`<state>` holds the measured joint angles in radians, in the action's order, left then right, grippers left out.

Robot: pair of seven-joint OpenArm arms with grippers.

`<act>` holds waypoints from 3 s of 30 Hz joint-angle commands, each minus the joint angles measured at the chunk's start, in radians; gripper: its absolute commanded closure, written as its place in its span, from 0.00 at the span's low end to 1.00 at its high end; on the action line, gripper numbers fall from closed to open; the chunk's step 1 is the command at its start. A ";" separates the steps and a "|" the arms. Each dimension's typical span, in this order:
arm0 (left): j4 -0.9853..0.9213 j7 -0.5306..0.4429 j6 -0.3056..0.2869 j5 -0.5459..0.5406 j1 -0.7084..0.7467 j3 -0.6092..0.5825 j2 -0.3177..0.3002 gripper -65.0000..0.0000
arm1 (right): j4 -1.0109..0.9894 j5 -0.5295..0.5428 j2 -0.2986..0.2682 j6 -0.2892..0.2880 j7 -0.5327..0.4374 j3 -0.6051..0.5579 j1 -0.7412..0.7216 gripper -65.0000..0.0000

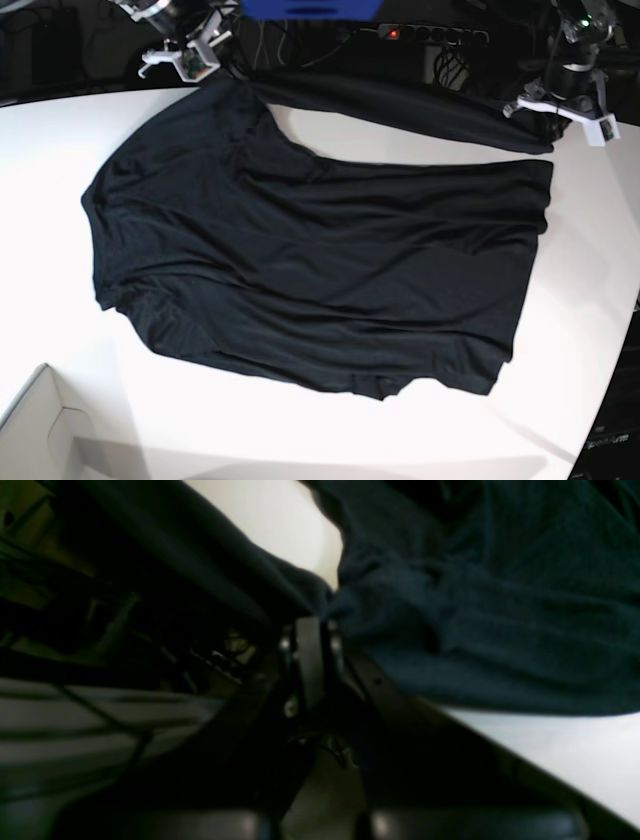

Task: Layout the t-shirt on the table in an organized manner, then fold the t-shirt properly
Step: 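Lower the collar edge with both grippers onto the shirt, then regrasp the collar edge with both grippers and pull it outward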

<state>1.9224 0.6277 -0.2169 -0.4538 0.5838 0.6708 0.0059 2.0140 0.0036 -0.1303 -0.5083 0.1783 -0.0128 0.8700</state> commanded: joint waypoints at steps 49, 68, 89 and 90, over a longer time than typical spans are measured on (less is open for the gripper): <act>-0.272 -0.021 0.000 0.137 -0.390 0.039 -0.063 0.99 | -0.310 0.012 0.057 -0.002 -0.047 -0.013 -0.529 1.00; -0.346 -0.019 -0.002 0.134 -0.396 0.017 -0.063 0.33 | -0.341 0.014 0.057 -0.002 0.157 -0.014 -0.630 0.62; -0.476 -0.030 0.000 0.135 -0.381 0.010 -0.063 0.31 | -0.149 0.016 0.080 0.001 0.157 -0.009 -0.498 0.38; -0.476 -0.030 -0.002 0.135 -0.381 0.008 -0.063 0.36 | -0.137 0.016 0.080 0.001 0.157 -0.011 -0.483 0.38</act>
<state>1.4471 0.5484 -0.2214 -0.3172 0.1963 0.6796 -0.0555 1.8591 0.0036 -0.0498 -0.5041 0.3565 -0.0227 0.3885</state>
